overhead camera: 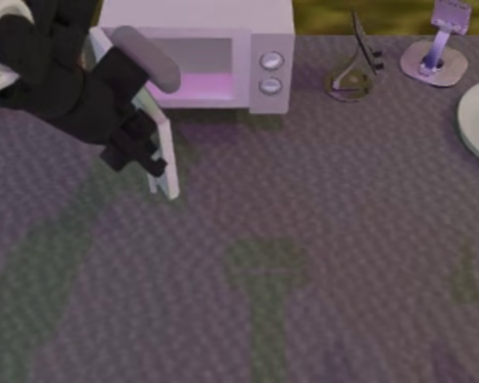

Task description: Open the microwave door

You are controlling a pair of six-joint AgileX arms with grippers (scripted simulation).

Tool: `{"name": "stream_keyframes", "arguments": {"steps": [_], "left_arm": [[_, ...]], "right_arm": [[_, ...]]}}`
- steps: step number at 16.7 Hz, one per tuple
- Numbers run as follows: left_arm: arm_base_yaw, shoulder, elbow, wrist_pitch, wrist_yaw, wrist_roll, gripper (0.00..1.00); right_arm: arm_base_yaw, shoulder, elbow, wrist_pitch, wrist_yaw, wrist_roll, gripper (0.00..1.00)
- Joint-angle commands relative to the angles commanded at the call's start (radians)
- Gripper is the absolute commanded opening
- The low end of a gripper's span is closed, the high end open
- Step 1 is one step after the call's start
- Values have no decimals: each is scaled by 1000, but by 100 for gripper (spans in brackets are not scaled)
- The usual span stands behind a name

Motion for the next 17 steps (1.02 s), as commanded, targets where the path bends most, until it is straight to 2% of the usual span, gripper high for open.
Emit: {"name": "stream_keyframes", "arguments": {"steps": [17], "left_arm": [[2, 2, -2, -6, 10, 14, 0]], "right_arm": [[0, 0, 0, 0, 0, 0, 100]]}}
